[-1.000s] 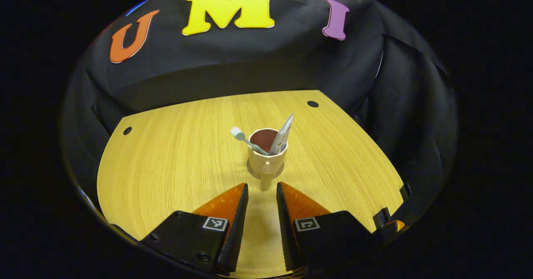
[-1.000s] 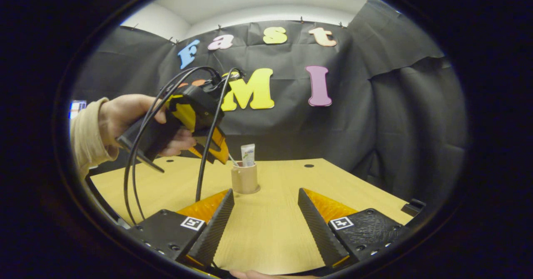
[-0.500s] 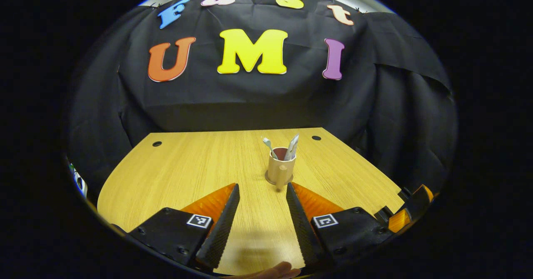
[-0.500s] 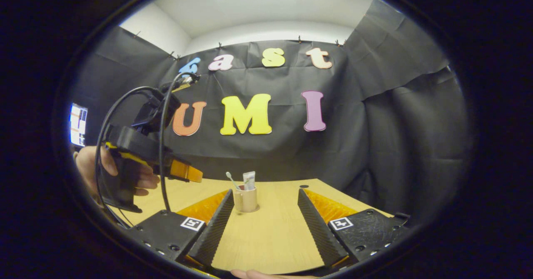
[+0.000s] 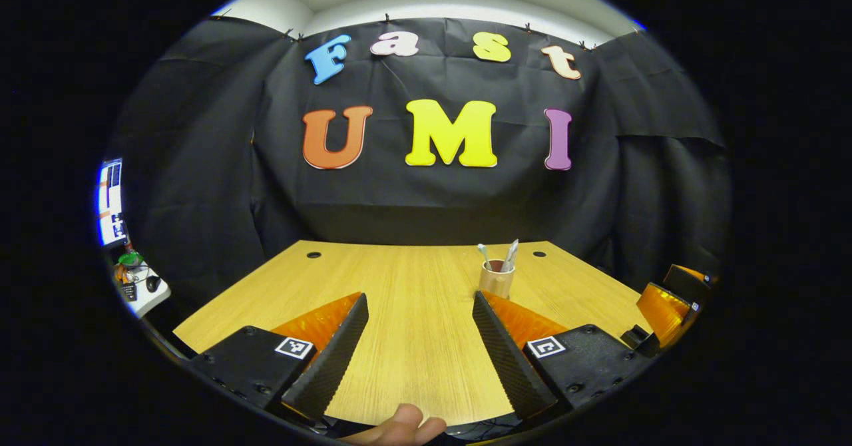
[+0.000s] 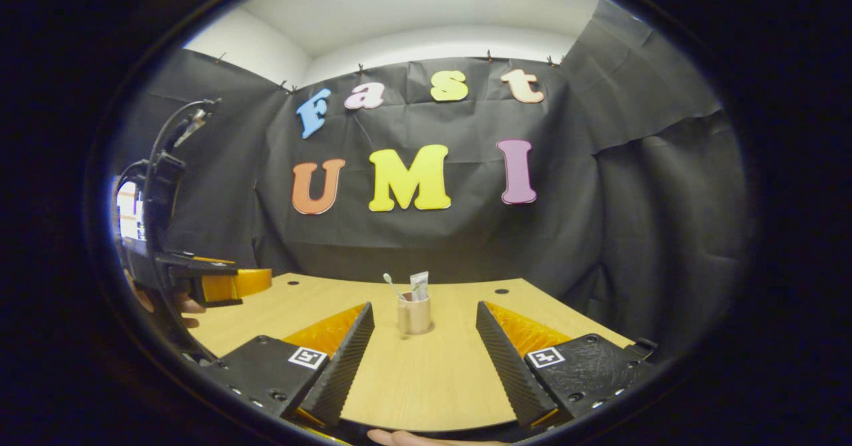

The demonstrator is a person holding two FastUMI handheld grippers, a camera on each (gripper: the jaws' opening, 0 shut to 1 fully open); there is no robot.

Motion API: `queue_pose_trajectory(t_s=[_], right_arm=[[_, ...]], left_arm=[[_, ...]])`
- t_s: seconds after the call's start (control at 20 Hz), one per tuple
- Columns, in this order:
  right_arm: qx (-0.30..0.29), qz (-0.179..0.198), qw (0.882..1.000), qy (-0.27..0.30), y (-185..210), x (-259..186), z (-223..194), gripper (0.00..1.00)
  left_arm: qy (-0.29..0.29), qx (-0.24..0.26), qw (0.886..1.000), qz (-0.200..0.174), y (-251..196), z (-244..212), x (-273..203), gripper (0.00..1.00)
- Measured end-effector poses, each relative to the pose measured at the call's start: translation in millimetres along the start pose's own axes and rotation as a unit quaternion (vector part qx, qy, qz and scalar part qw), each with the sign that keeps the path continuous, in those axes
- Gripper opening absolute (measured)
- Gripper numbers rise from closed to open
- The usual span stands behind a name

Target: Put the toothbrush and toothpaste on the desktop into the cup, then pick up the cup and place it on the coaster on the desktop.

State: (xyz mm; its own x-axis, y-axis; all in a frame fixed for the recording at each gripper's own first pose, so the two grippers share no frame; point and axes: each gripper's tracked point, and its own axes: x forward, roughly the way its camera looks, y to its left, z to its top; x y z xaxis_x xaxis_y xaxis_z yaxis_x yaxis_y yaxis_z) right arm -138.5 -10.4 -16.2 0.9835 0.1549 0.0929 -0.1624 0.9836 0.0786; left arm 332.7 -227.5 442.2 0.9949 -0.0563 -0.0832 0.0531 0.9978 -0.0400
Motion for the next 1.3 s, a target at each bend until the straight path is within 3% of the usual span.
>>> queue_pose_trajectory(t_s=[0.45,0.7,1.3], right_arm=[[-0.036,-0.002,0.999,-0.022,39,-19,23,0.93],[-0.032,0.001,0.999,0.005,50,-18,10,0.93],[-0.03,-0.004,1.0,0.0,45,-14,34,0.94]], left_arm=[[-0.016,0.008,0.999,-0.036,-20,-5,-35,1.0],[-0.023,0.007,1.0,-0.017,-6,0,-37,1.0],[-0.02,0.011,1.0,0.002,7,5,-35,1.0]])
